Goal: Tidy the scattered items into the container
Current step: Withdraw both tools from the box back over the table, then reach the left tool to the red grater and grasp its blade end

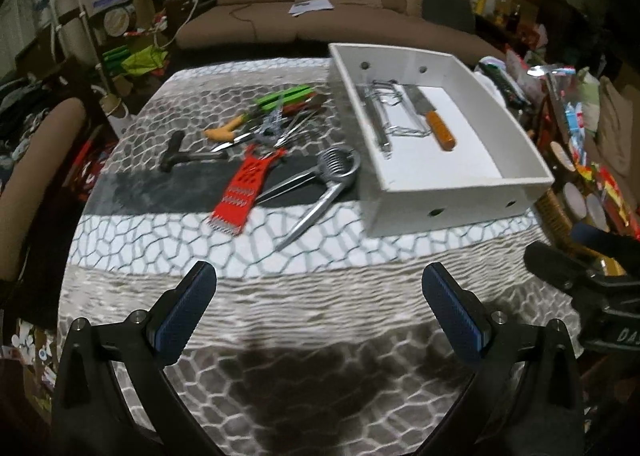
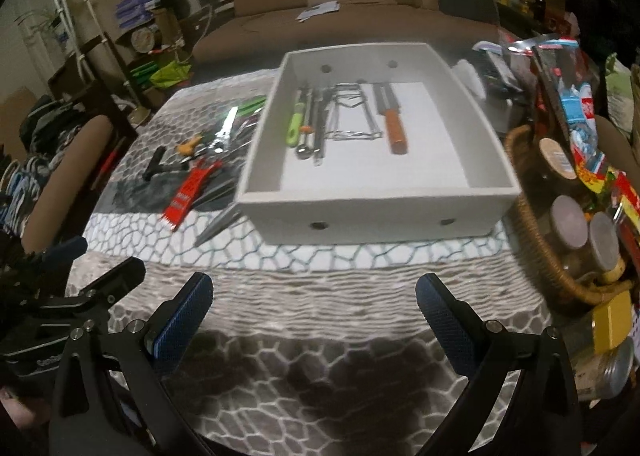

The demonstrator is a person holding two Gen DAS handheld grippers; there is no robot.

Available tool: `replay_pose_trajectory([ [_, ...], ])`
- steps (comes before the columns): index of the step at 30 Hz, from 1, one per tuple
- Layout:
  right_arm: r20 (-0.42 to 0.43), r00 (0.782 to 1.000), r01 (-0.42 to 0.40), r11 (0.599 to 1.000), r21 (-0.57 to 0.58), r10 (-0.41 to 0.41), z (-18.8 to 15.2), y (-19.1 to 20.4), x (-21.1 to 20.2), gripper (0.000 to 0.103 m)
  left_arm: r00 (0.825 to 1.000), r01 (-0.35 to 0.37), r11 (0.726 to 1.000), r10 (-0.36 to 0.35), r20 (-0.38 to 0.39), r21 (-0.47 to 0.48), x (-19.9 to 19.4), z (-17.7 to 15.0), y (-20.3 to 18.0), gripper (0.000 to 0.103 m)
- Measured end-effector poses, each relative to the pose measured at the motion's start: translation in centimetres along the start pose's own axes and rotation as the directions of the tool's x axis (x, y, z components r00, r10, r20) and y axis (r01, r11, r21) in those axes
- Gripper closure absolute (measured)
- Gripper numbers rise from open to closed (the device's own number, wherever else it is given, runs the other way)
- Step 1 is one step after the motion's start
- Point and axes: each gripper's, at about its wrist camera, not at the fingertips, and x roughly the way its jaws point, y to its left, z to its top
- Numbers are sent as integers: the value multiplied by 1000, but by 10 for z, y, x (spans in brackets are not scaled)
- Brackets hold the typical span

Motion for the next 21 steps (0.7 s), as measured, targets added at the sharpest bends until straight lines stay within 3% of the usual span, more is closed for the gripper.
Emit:
replay_pose_trajectory([
  [12,-26,996,-82,996,-29,81,-11,72,37,0,998,-58,997,57,-11,-59,10,-29,101,0],
  [21,-98,969,-218,972,88,226,-17,102,91,0,998,-41,995,36,-47,-93,47,-38,150,0],
])
